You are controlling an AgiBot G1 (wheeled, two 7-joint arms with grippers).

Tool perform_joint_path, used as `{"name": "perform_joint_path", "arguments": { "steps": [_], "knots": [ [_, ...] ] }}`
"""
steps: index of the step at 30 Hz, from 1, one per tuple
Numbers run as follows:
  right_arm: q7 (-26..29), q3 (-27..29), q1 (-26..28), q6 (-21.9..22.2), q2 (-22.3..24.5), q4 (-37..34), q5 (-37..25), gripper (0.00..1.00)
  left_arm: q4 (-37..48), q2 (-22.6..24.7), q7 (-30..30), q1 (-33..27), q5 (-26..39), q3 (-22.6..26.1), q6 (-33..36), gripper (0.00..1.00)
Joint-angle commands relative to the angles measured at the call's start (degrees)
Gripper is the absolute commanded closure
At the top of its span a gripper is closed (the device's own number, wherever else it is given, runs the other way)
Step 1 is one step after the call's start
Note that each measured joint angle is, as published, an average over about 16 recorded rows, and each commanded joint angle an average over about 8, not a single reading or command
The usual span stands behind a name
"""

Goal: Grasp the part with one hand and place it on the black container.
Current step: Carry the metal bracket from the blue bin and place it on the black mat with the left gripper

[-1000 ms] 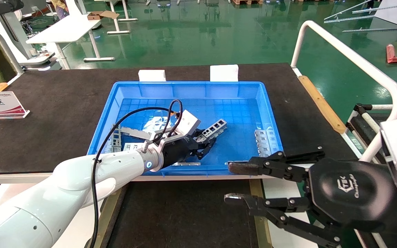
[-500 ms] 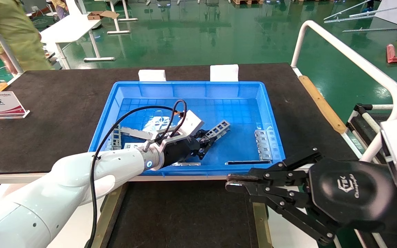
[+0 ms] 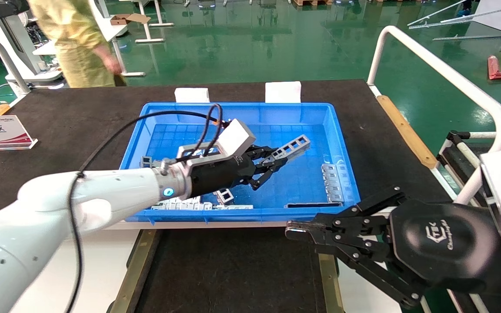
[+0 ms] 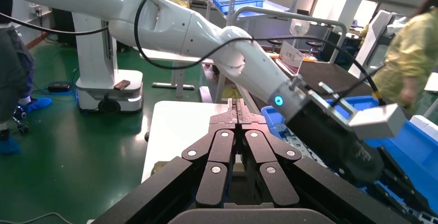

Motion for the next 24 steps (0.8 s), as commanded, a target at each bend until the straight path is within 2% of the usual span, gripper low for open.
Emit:
{"name": "perform_joint_path", "arguments": {
  "steps": [1,7,12,18,24],
  "knots": [
    [0.00,-0.01,0.00,0.00,0.00,0.00,0.00,1.00,-0.04,-0.94,1.22,-0.36,-0.93,-0.69,3.12,1.00],
    [-0.01,-0.03,0.01,0.01,0.01,0.00,0.02,1.00,-6.17,-6.25,0.37,0.63,-2.32,-1.08,9.65,1.00],
    [-0.02,-0.05,0.01,0.02,0.02,0.00,0.03,1.00,-14.64,-11.80,-1.56,2.56,-2.11,-0.44,11.91,1.00],
    [-0.03,-0.07,0.01,0.03,0.03,0.00,0.05,1.00,-28.26,-19.24,-5.00,6.67,-2.12,0.29,10.56,1.00],
    [-0.04,-0.09,0.02,0.04,0.04,0.00,0.06,1.00,-42.74,-26.75,-9.51,13.66,-2.53,1.57,5.07,1.00]
  ]
}}
